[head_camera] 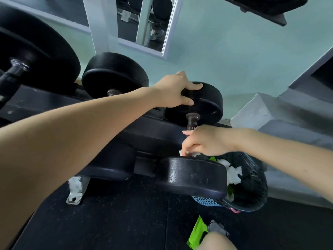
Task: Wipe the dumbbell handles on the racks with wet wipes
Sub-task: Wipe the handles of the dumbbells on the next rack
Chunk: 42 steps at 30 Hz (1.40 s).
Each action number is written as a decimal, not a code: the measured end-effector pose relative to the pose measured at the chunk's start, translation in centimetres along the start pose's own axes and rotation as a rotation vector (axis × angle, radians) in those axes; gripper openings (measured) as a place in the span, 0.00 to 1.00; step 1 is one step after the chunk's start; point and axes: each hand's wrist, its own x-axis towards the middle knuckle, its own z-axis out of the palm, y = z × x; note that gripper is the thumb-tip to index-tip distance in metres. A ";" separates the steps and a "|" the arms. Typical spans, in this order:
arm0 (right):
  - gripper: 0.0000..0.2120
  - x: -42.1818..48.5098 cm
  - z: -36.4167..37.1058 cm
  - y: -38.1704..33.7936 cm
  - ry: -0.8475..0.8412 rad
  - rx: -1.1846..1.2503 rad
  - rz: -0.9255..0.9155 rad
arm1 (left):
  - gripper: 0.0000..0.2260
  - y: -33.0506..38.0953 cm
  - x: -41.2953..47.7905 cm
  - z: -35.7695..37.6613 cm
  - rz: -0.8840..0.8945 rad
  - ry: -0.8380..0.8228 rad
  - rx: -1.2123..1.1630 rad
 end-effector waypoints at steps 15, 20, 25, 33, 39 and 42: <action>0.08 -2.1 -3.0 -4.7 0.601 1.345 0.082 | 0.13 0.6 -6.9 -4.7 -0.182 0.062 -0.471; 0.07 2.4 -4.8 -10.0 0.573 1.483 -0.043 | 0.13 -2.2 -14.6 -9.0 -0.309 -0.002 -0.659; 0.08 7.3 -6.5 -15.3 0.524 1.559 -0.169 | 0.18 -7.2 -20.4 -11.1 -0.373 0.030 -0.718; 0.04 14.0 -6.7 -25.6 0.770 1.269 -0.063 | 0.06 -11.1 -27.9 -13.8 -0.413 0.457 -0.531; 0.06 15.7 -8.8 -30.8 0.892 1.291 -0.109 | 0.09 -14.5 -31.0 -18.3 -0.353 0.553 -0.236; 0.11 16.8 -10.1 -32.8 0.846 1.235 -0.125 | 0.11 -16.1 -30.5 -20.2 -0.317 0.538 -0.292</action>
